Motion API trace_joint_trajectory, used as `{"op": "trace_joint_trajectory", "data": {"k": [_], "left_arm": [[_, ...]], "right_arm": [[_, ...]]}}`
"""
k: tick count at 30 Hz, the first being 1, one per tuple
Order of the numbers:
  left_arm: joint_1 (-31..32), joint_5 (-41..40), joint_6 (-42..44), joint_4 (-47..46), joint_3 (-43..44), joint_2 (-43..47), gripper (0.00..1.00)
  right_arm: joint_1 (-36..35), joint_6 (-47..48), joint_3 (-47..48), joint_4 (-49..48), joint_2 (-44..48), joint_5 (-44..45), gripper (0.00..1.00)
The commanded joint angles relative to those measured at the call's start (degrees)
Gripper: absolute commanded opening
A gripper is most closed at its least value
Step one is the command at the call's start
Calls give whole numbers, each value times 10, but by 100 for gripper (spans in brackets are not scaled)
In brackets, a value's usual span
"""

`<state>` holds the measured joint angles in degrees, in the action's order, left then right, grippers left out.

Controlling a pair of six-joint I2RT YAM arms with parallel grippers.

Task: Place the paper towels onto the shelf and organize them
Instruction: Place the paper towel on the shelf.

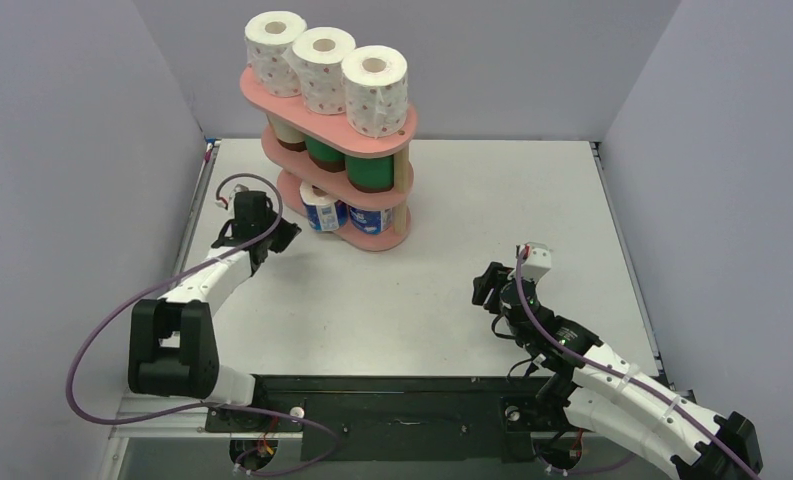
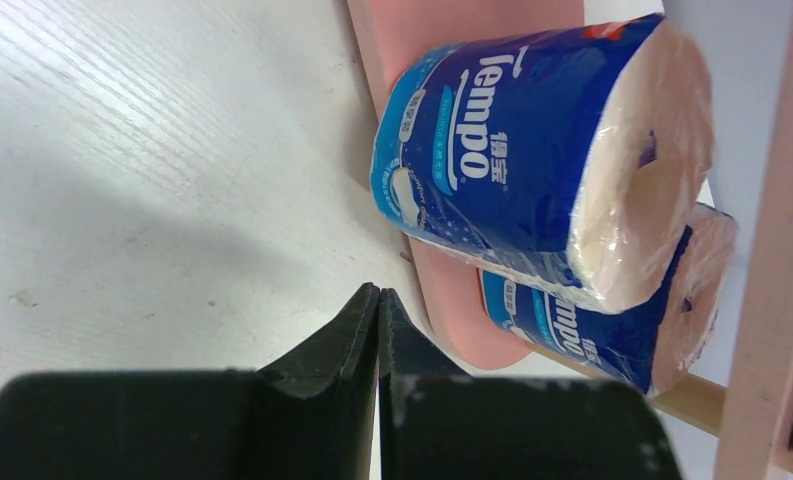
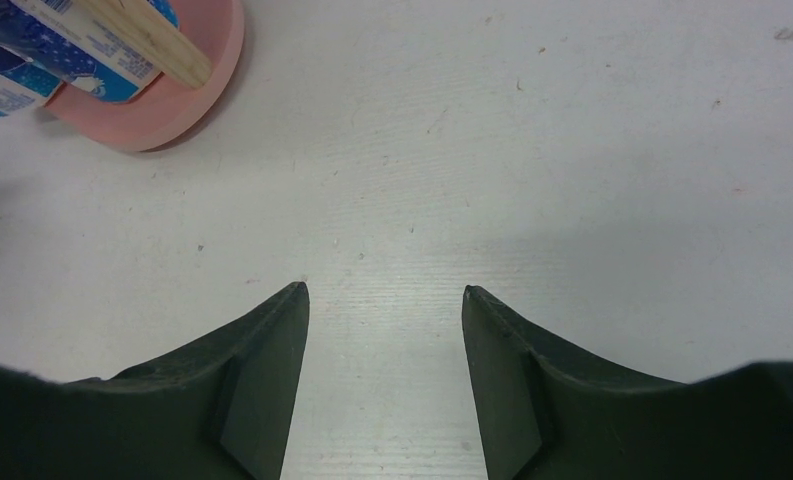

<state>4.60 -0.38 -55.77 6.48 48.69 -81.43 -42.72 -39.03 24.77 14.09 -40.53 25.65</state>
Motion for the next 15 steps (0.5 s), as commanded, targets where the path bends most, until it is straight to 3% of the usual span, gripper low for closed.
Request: {"op": "trace_joint_trajectory", "data": {"k": [1,15], "left_arm": [[11,34,-12,-55,2,-34,0],[33,9,-15,-79,64,-126,0]], "right_arm": [[4,4,-4,-18,2,4,54],[5,13,-2,-12,2,10,53]]}}
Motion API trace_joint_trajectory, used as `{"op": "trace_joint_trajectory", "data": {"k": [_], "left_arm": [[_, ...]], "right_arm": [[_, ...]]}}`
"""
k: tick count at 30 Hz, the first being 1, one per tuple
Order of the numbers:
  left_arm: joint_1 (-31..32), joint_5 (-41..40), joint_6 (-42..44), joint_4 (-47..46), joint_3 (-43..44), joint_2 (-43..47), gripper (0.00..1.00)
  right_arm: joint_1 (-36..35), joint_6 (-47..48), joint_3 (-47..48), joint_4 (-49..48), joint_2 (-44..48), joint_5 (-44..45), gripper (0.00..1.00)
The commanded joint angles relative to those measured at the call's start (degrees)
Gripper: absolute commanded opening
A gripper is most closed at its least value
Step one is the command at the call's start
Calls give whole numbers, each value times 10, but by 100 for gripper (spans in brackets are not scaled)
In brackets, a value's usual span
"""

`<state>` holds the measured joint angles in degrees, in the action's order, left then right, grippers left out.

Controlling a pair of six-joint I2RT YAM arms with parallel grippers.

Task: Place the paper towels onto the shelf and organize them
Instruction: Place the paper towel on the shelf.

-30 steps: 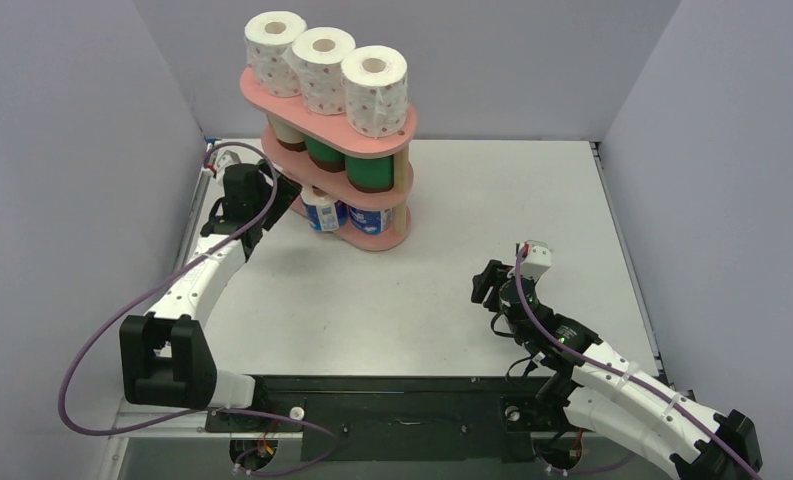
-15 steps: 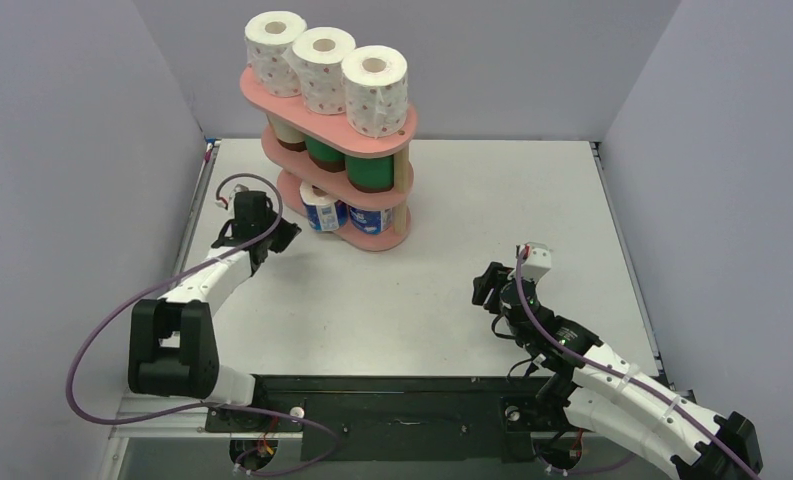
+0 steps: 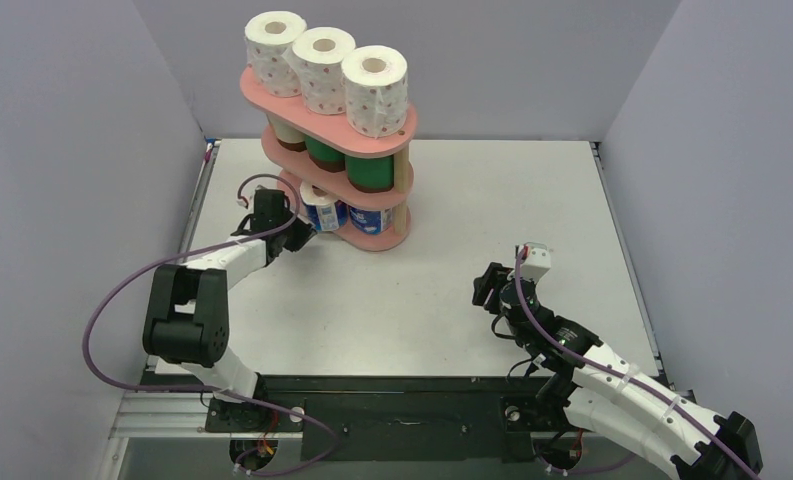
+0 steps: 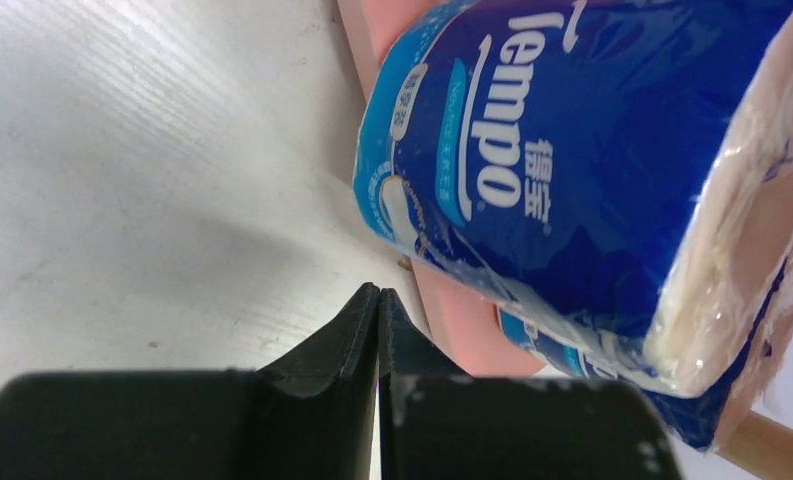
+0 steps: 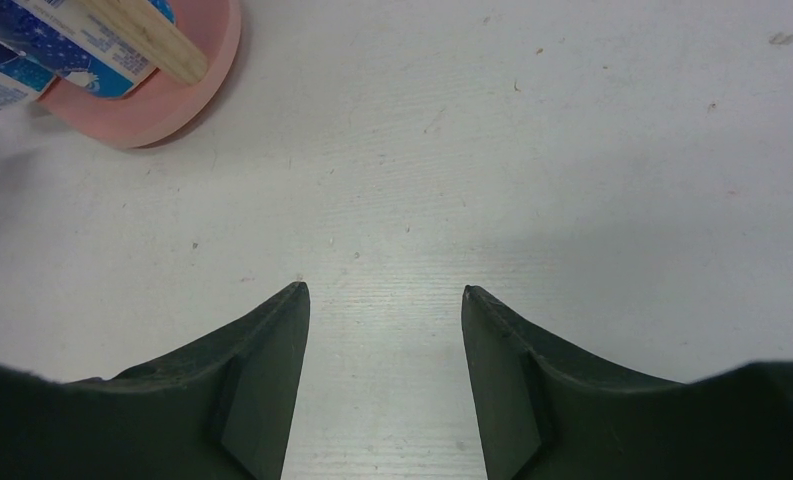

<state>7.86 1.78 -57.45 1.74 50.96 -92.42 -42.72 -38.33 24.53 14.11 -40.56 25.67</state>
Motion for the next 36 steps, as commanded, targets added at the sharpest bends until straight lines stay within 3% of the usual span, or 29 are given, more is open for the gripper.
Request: {"op": "trace_joint_trajectory", "data": {"k": [1,36], "left_arm": [[1,-13,3,-32,44,-19,0],[1,-18,-2,-48,164,-138,0]], "right_arm": [[6,6,1,-13,2,10,53],[28,16,9,-17,-30,0,53]]}}
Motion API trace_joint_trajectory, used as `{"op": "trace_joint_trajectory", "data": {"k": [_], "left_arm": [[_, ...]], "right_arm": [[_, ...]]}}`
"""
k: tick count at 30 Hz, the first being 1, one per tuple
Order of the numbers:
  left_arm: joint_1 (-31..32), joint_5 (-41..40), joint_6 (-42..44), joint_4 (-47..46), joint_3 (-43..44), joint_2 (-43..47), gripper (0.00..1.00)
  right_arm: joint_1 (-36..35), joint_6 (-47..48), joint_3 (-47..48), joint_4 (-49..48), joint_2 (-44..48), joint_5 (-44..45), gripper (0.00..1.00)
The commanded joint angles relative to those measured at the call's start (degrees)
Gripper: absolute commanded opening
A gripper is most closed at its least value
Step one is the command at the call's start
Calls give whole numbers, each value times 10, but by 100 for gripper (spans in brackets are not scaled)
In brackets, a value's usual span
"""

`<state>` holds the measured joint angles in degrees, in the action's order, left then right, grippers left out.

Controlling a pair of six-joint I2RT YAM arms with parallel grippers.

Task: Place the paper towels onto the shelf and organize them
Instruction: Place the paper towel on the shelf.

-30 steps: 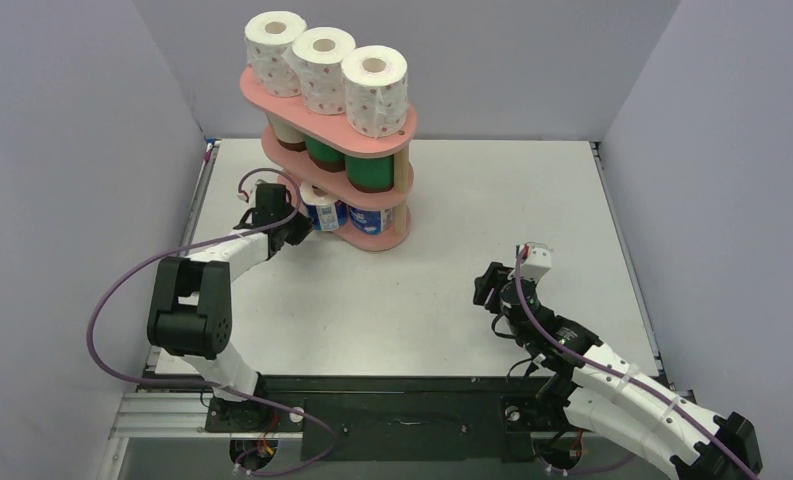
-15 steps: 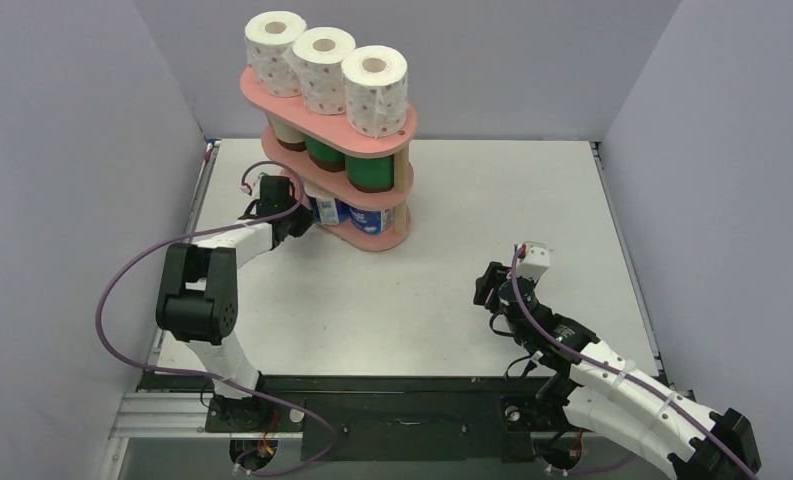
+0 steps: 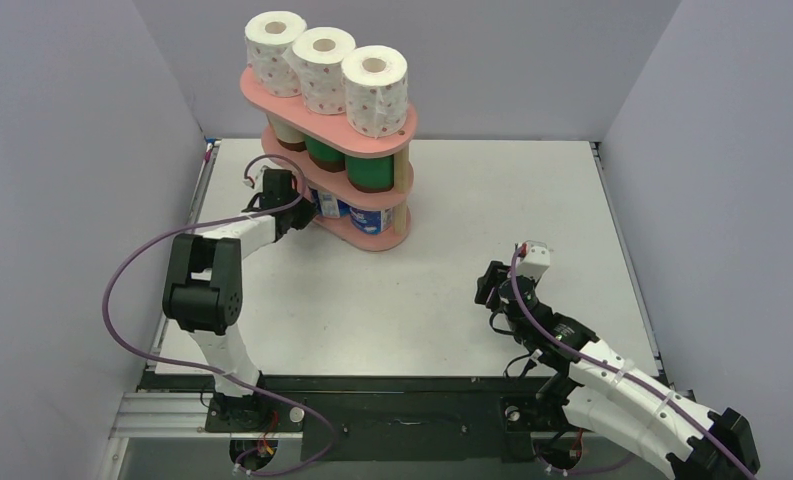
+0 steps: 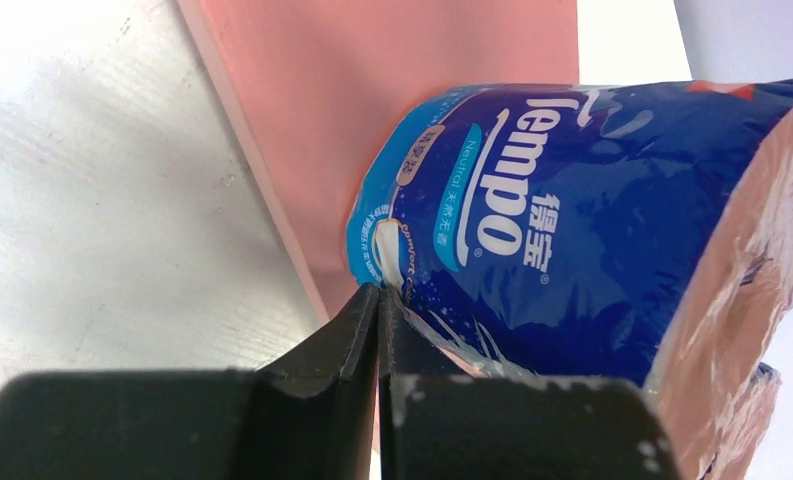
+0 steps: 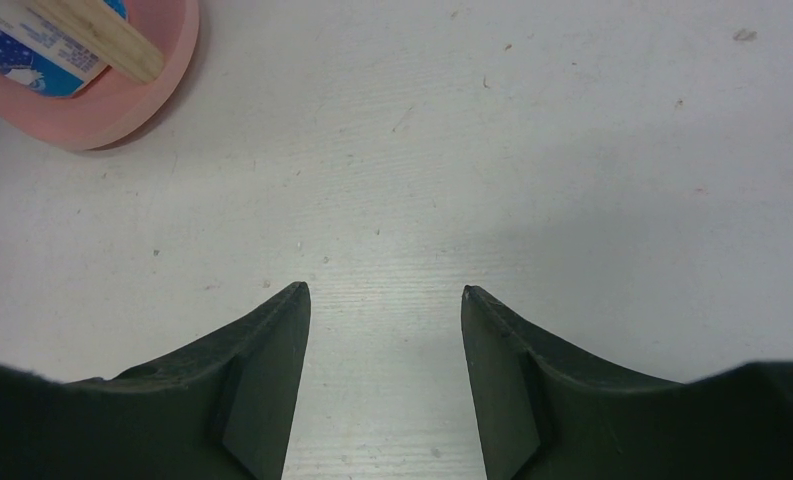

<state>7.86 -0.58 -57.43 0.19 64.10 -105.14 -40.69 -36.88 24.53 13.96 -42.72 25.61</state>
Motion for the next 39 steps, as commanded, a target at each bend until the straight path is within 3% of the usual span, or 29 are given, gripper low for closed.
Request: {"op": "trace_joint_trajectory", "data": {"k": [1,26,39], "left_arm": [[1,6,-3,-33,34,-12,0],[0,25,-15,-50,55,-41,0],[-29,-8,7,-13,-33,98,1]], "right_arm": [[8,2,9,-15,-9,0,53],[14,1,7,9,13,7,53],[15,0,5,27,50,5,53]]}}
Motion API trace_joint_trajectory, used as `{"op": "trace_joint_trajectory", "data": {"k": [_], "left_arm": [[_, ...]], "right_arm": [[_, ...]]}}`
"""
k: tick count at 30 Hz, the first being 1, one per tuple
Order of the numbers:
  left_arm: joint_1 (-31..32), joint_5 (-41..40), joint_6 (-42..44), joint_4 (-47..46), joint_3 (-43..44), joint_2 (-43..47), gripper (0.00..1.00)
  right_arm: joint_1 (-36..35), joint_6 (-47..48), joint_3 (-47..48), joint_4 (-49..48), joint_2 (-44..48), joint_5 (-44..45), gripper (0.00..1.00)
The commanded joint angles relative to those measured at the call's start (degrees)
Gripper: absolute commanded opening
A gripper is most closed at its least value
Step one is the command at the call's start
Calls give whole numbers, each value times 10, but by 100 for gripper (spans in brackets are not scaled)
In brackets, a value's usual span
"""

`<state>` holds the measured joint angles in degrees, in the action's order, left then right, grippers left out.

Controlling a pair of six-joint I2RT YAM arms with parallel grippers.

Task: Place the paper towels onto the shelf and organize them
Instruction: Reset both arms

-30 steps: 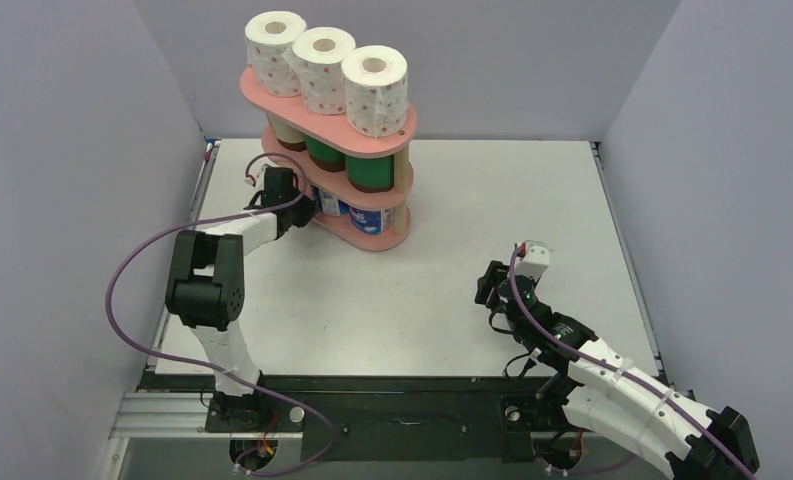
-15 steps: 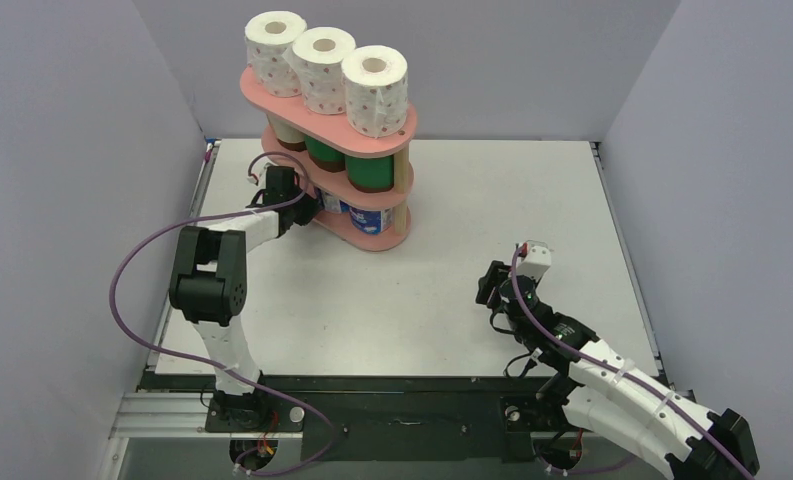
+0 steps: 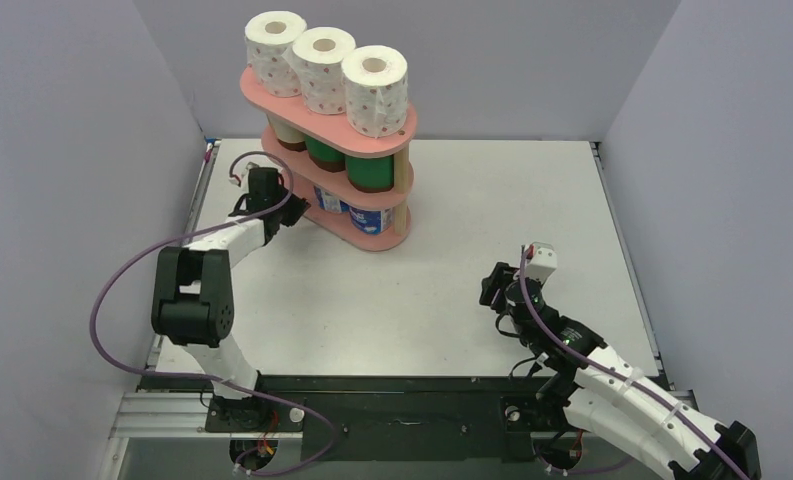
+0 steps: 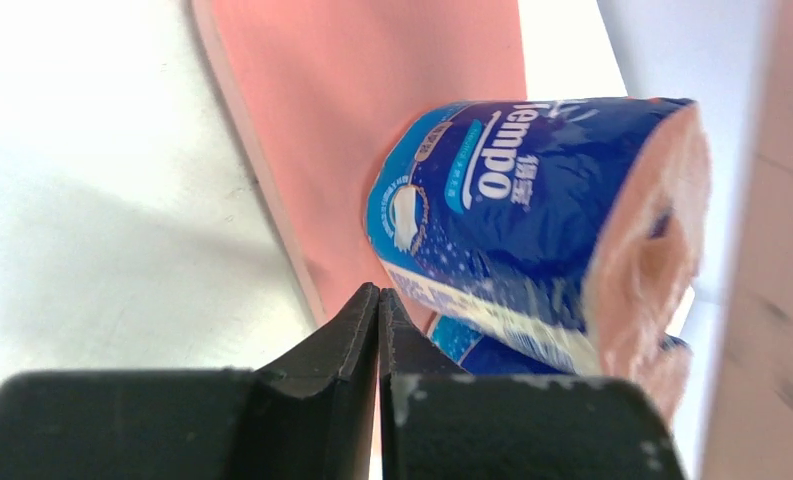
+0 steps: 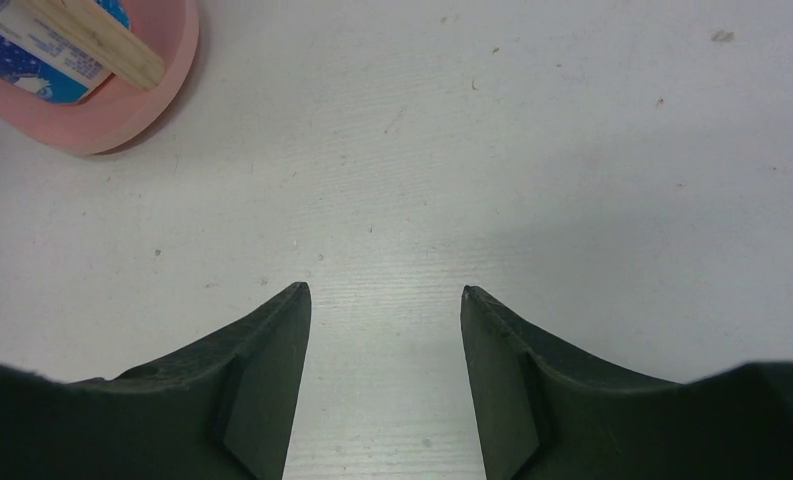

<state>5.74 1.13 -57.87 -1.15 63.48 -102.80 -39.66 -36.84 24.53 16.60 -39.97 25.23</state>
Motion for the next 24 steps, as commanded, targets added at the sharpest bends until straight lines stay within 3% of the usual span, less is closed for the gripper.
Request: {"op": "trace_joint_trajectory", "data": {"k": [1,6,12,17,22,24], "left_arm": [[-8,-31,12,7,-32,94,3],[-7,-42,20,55,-76,164,21],[-4,-53,74,137,-114,277,53],[-3,-64,119,205,-131,367,70],[0,-115,163,284,-141,451,99],[3,-143,163,315,-145,474,97]], "right_arm": [[5,-1,4,1,27,8,53],[5,-2,12,10,30,9,53],[5,8,21,14,49,-6,53],[4,13,25,8,69,-23,58],[4,-9,31,7,75,-32,63],[4,-30,28,4,84,-27,67]]}}
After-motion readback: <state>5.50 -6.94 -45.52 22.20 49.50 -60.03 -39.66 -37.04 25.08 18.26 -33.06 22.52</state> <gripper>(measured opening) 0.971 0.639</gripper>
